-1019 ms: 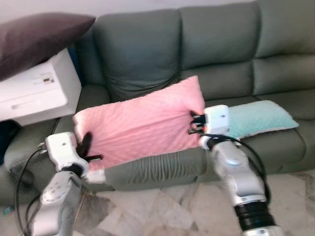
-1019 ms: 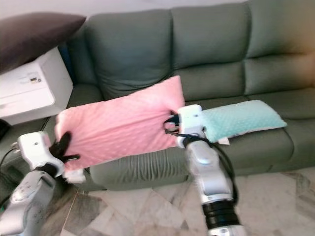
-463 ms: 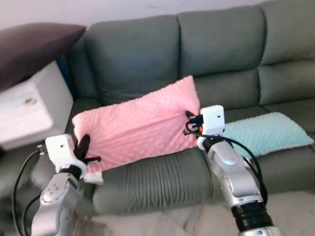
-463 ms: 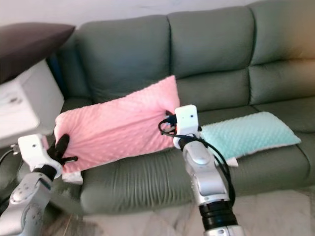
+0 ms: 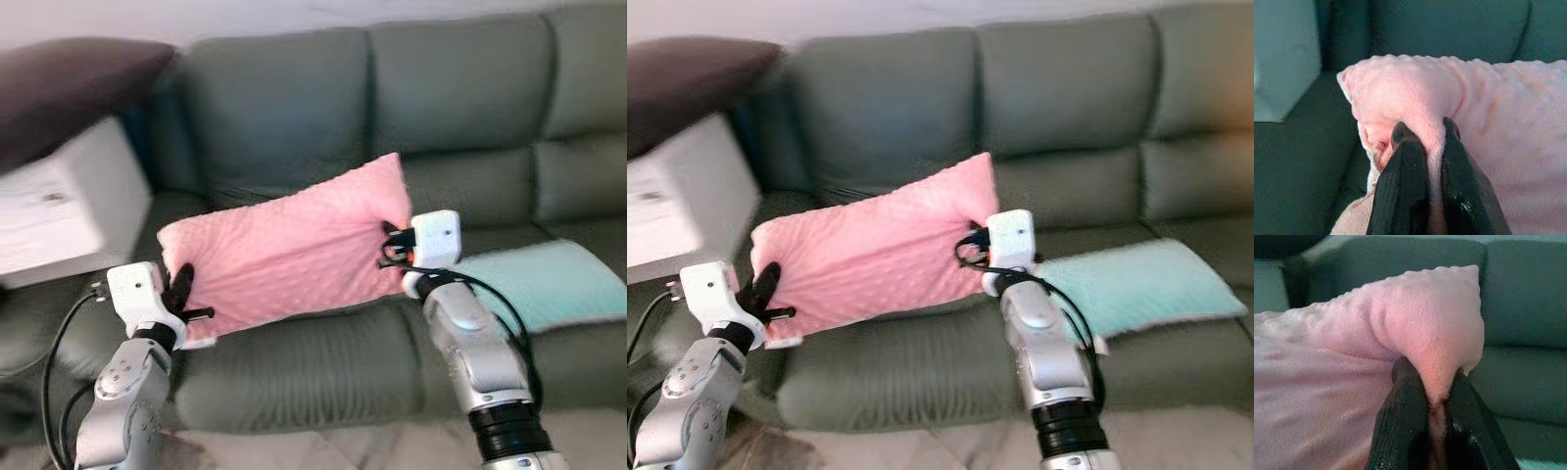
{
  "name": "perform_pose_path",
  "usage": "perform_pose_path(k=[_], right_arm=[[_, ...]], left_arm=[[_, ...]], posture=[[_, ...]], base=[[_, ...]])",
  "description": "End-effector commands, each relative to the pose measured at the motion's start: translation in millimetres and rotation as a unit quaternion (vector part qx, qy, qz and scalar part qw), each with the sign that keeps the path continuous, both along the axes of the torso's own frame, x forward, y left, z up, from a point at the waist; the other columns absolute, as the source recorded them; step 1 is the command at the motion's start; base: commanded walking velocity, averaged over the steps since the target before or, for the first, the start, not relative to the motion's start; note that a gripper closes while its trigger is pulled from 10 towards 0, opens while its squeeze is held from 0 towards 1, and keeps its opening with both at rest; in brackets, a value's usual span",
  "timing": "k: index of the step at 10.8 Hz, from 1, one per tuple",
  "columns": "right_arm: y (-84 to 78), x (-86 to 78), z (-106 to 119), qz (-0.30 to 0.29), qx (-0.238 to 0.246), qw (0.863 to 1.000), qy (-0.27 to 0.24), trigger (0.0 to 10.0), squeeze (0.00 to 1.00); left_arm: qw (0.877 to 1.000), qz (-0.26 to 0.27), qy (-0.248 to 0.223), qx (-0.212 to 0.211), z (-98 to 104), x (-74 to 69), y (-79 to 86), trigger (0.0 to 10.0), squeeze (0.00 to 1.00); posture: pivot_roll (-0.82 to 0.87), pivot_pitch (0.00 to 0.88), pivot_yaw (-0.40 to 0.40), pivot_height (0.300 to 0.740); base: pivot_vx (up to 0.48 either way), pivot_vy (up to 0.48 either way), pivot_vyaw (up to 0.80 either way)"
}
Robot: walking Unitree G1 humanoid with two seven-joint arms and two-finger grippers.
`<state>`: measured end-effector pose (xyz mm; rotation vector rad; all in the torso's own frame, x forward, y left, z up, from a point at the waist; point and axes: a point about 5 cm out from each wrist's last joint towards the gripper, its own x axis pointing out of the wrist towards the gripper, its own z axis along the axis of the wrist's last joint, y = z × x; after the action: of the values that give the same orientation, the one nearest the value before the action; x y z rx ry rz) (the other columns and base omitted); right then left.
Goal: Move the pillow to the sofa
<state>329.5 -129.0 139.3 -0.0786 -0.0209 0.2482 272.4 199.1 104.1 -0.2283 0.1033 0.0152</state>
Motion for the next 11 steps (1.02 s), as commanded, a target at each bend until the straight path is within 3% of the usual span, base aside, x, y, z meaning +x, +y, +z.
perform_pose_path(k=[1, 5, 8, 11], right_arm=[[2.8, 1.6, 9.8, 0.002, 0.003, 1.0, -0.019, 10.0, 0.0], [1.8, 2.0, 9.8, 0.0, 0.0, 1.0, -0.019, 10.0, 0.0], [1.2, 2.0, 9.0, -0.003, -0.002, 1.0, -0.018, 10.0, 0.0], [0.3, 2.2, 8.1, -0.005, 0.0, 1.0, -0.013, 10.0, 0.0]], left_arm=[[1.0, 0.01, -0.002, 0.009, 2.5, -0.9, 7.6, 10.0, 0.0], [1.0, 0.009, 0.0, 0.012, 1.4, -0.7, 6.7, 10.0, 0.0], [1.0, -0.002, -0.018, 0.022, 4.9, -0.7, 2.6, 10.0, 0.0], [0.999, 0.01, -0.021, 0.025, 4.3, -1.0, 4.9, 10.0, 0.0]], posture=[[-0.22, 0.0, 0.093, 0.74], [-0.22, 0.0, 0.094, 0.74], [-0.22, 0.0, 0.094, 0.74], [-0.22, 0.0, 0.093, 0.74]], base=[[0.0, 0.48, 0.0], [0.0, 0.48, 0.0], [0.0, 0.0, 0.0], [0.0, 0.0, -0.78]])
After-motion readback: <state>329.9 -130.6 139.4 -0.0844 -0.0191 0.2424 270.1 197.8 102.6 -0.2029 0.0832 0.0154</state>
